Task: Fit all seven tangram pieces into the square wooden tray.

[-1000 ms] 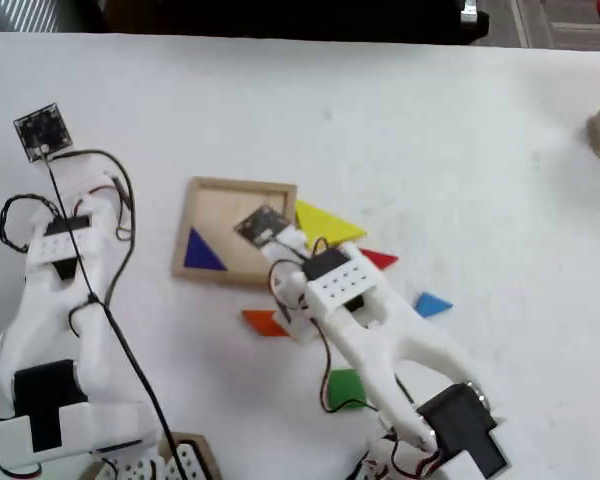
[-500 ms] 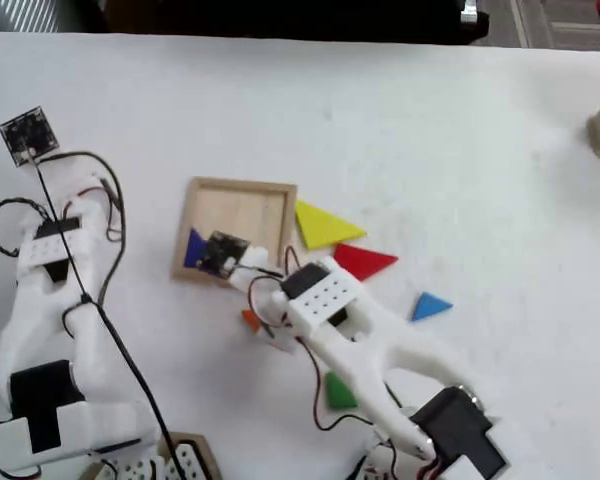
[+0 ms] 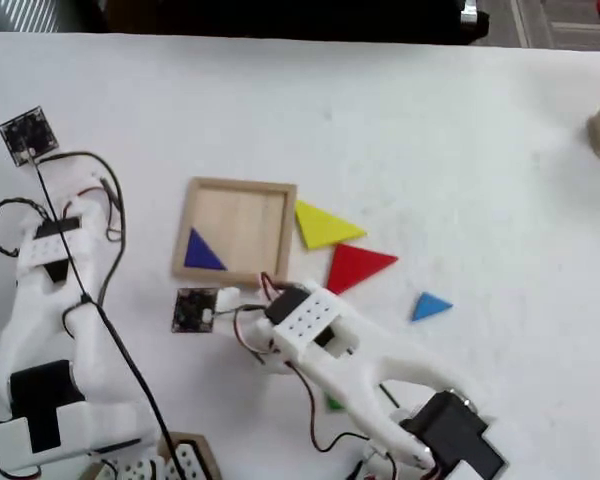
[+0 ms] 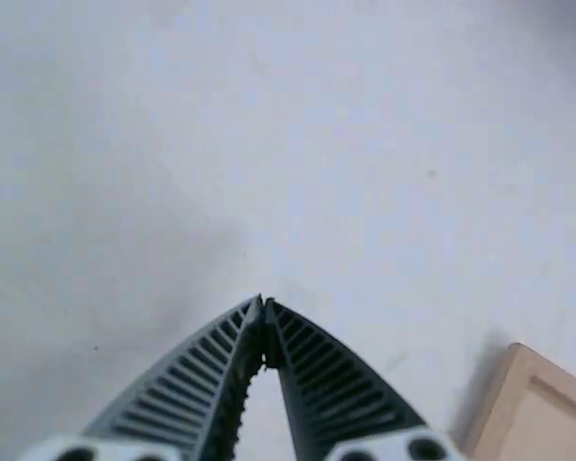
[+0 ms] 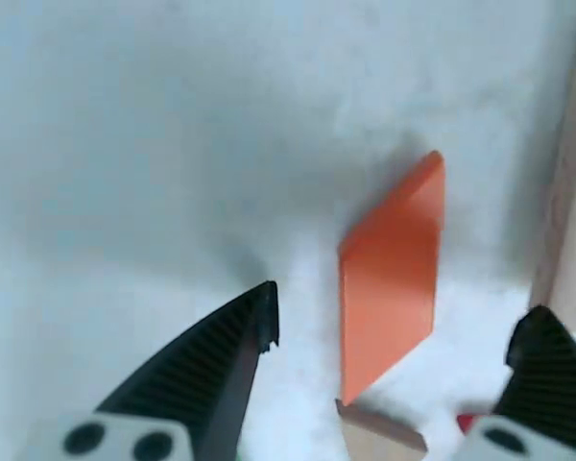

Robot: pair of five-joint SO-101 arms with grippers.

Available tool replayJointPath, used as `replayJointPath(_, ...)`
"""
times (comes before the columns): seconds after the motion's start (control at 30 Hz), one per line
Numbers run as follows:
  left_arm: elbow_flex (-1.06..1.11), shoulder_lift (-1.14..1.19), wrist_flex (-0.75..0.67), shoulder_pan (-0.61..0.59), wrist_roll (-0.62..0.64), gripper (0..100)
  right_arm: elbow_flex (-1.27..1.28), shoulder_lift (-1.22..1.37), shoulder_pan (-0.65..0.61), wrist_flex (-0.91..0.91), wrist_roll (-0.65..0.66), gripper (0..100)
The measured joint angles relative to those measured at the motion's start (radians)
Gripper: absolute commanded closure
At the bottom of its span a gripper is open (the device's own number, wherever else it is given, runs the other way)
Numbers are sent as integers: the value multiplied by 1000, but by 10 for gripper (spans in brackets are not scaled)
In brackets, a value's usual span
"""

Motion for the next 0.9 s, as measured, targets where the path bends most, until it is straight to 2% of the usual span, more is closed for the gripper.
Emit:
replayJointPath(0.23, 0, 0, 0, 0, 0, 976, -3, 25, 11, -25, 83, 687)
replayJointPath(0.37, 0, 0, 0, 0, 0, 976, -77, 112, 11, 20, 92, 689)
replayJointPath(0.47, 0, 0, 0, 0, 0, 976, -137, 169, 25, 69, 94, 765)
replayJointPath(0.63, 0, 0, 0, 0, 0, 976, -187, 195, 44, 92, 94, 988)
replayJointPath(0.73, 0, 0, 0, 0, 0, 976, -193, 195, 46, 92, 77, 962)
replayJointPath(0.9, 0, 0, 0, 0, 0, 976, -198, 195, 48, 92, 2, 980)
